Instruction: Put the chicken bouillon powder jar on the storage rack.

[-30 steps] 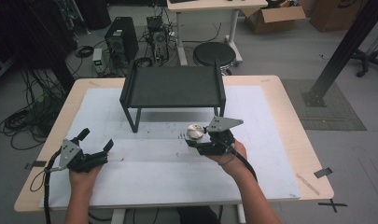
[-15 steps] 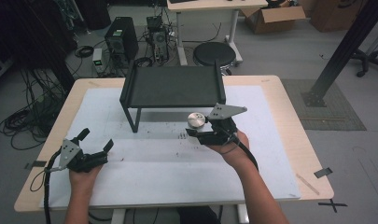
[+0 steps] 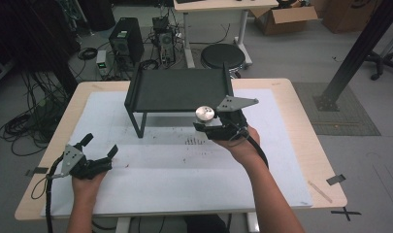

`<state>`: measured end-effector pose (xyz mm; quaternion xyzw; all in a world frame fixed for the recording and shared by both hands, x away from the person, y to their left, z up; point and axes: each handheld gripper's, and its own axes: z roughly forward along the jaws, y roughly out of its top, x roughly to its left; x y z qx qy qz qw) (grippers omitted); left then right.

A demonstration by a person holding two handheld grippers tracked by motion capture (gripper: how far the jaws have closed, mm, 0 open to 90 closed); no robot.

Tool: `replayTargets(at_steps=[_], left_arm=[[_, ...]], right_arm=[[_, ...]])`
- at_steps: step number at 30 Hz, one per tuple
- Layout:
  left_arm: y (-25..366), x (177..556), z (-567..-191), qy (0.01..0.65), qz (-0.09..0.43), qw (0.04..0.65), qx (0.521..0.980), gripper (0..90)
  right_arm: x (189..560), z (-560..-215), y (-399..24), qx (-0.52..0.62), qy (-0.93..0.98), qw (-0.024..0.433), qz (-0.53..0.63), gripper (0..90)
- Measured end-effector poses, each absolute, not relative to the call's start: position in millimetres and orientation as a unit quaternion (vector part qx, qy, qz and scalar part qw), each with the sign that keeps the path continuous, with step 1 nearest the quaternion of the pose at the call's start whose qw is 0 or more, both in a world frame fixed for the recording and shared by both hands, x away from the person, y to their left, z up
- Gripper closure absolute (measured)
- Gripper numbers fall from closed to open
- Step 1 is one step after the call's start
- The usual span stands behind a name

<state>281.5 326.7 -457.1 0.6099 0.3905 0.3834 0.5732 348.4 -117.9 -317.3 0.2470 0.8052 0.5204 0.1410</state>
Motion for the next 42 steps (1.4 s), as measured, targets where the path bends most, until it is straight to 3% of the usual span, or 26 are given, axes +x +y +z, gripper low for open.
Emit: replayTargets(at_steps=[42], left_arm=[[327.3,281.7,-456.9,0.391,0.382,0.572,0.611,0.4]], right_arm=[[394.2,-272.6,-106.1,0.290,0.795,0.166,0.506,43.5]])
